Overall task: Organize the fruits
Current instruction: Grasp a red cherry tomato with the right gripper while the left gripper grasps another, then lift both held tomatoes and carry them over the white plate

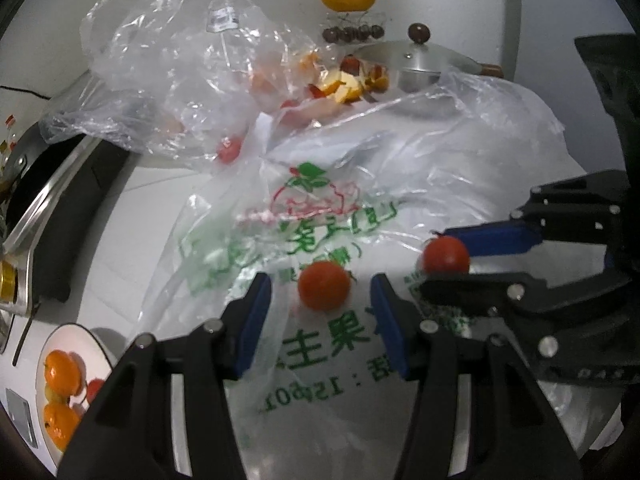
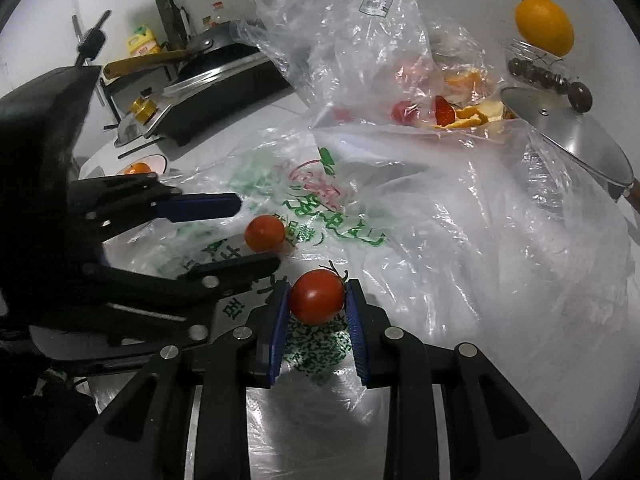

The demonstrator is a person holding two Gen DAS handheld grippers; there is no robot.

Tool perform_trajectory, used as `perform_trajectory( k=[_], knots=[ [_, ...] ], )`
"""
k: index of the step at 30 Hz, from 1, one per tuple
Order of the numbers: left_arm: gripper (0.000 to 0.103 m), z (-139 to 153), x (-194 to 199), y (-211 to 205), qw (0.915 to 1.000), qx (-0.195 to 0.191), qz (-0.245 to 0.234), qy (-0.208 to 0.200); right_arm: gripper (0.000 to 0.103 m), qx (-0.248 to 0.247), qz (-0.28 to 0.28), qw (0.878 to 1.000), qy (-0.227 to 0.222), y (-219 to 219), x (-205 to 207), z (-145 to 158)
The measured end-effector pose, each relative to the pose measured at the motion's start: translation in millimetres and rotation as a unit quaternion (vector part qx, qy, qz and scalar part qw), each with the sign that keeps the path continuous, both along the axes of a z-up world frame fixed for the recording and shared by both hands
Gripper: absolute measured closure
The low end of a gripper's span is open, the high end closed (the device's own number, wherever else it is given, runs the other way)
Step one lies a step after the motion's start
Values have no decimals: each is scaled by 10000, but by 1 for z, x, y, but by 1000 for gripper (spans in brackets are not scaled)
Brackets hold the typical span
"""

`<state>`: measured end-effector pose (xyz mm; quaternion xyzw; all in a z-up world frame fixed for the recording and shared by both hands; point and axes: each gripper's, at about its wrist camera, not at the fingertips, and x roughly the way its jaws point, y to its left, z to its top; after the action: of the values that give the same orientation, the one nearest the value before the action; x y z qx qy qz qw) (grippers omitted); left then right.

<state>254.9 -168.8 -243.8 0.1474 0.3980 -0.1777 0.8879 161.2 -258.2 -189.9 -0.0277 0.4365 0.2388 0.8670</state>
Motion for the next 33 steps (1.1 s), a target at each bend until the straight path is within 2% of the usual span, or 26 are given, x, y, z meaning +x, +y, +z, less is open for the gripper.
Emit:
perform_trajectory(
  k=[7, 11, 15, 23, 33],
  knots=[
    [57, -9, 10, 1, 9998, -105, -39, 193, 73, 33, 21, 10000, -8, -2, 1, 1],
    [69, -10, 11, -1, 9997, -114, -128, 184, 73, 28, -23, 10000, 6, -3, 2, 0],
    [73, -9, 9, -1, 9997, -99, -162, 172, 73, 14, -32, 10000, 4, -3, 4, 0],
    [73, 7, -9, -2, 9996, -133, -258, -33, 73, -24, -72, 9999, -71, -2, 1, 5],
    [73, 34, -34, 15, 9986, -375, -200, -301, 73, -144, -126, 9995, -245, 4, -10, 20]
  ],
)
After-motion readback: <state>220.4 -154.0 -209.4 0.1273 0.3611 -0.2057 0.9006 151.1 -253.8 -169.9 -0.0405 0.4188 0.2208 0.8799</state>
